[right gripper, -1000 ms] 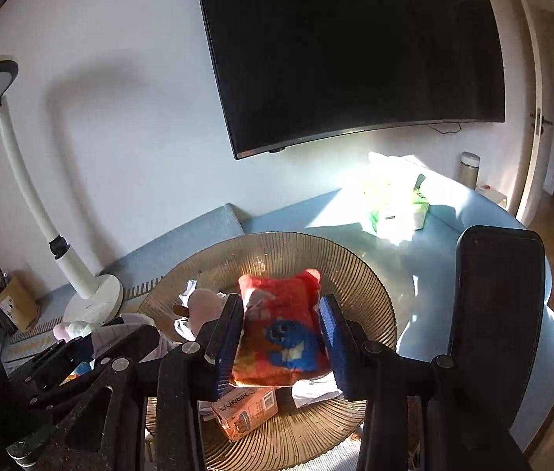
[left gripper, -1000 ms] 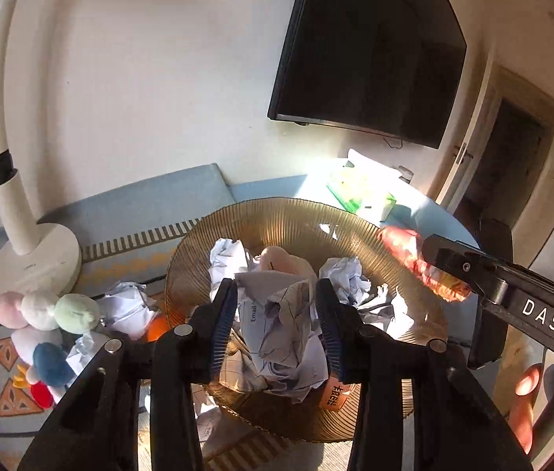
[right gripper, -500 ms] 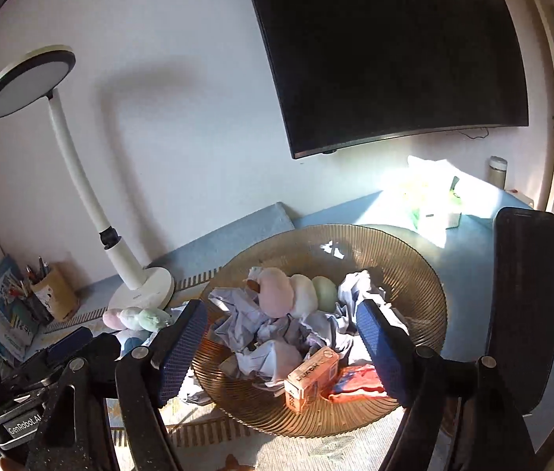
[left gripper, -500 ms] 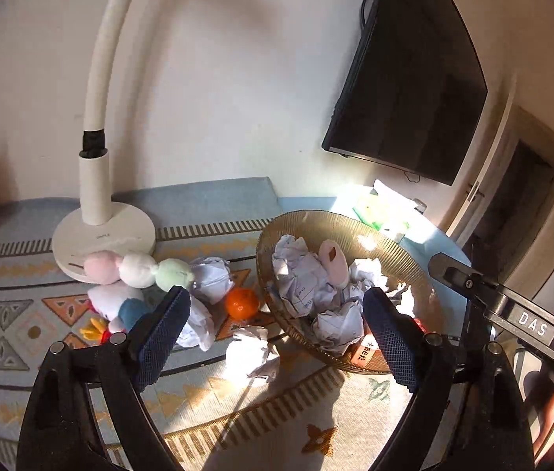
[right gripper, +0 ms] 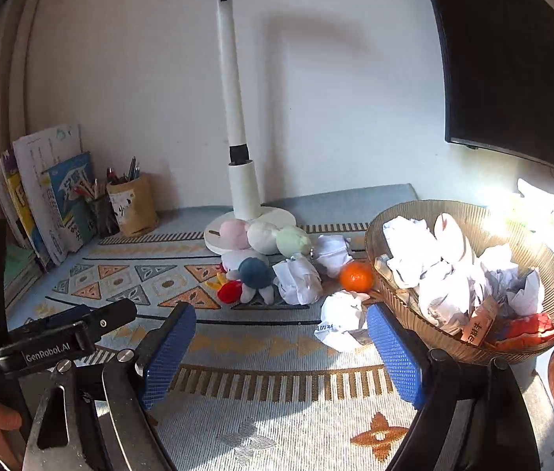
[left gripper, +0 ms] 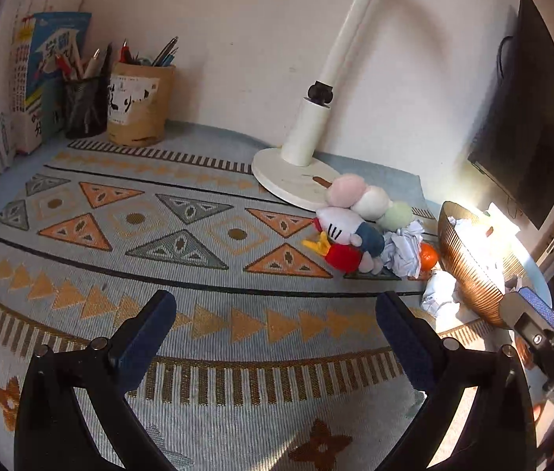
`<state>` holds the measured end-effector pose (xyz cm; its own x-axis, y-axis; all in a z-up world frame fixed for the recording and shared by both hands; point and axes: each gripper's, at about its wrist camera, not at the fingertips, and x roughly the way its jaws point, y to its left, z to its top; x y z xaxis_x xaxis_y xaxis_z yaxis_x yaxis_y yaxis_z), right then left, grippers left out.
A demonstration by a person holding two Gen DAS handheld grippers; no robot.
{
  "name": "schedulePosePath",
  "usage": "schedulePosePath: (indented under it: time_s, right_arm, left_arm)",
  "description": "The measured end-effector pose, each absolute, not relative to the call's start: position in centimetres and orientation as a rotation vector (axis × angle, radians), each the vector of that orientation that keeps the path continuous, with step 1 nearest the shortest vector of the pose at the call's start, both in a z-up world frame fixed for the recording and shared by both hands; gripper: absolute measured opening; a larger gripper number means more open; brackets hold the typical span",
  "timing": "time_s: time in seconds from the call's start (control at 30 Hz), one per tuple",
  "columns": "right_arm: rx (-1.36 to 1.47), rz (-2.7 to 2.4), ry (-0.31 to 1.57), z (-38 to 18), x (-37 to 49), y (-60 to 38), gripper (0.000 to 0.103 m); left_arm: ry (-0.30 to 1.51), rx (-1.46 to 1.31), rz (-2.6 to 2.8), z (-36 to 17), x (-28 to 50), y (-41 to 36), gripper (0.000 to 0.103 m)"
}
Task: Organize objects
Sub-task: 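Move both tools back toward the Hello Kitty plush and a paper ball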
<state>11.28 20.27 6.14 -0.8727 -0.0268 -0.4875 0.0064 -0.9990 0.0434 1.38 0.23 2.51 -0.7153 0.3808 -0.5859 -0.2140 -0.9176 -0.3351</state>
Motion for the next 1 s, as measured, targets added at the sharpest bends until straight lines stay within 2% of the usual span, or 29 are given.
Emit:
schedulePosePath:
  time_s: [0.2, 0.43, 0.73, 0.9, 0.97, 1.0]
  right_arm:
    - [0.968, -3.044, -0.028, 3.1, 9.2, 20.3, 0.089]
    - [1.222, -2.951, 0.008, 1.2, 6.9, 20.1, 0.092]
    - [1.195, -2.951, -0.029, 1.4, 7.1, 20.4, 0.092]
    - [1.210, -2.787, -0.202, 1.8, 5.9, 22.2, 0.092]
    - [1.242, -2.742, -0.198, 2.1, 4.8, 22.6, 0.085]
    - [1.243, -2.763, -0.154, 2.6, 4.3, 22.6, 0.084]
  left_arm:
    - [-0.538, -1.100, 2.461, 0.5, -0.1, -1.0, 0.101]
    - [-0.531, -1.121, 2.453, 0.3, 0.3, -0.6, 0.101]
    - [-0.503, -1.135, 2.462, 0.3, 0.3, -0.4, 0.101]
    - [-0.566, -1.204, 2.366, 0.6, -0.7, -0.3, 0.101]
    - [-0.607, -1.276, 2.309, 1.4, -2.1, 0.2, 0.101]
    - [-0.611, -1.296, 2.283, 2.0, -3.0, 0.6, 0.101]
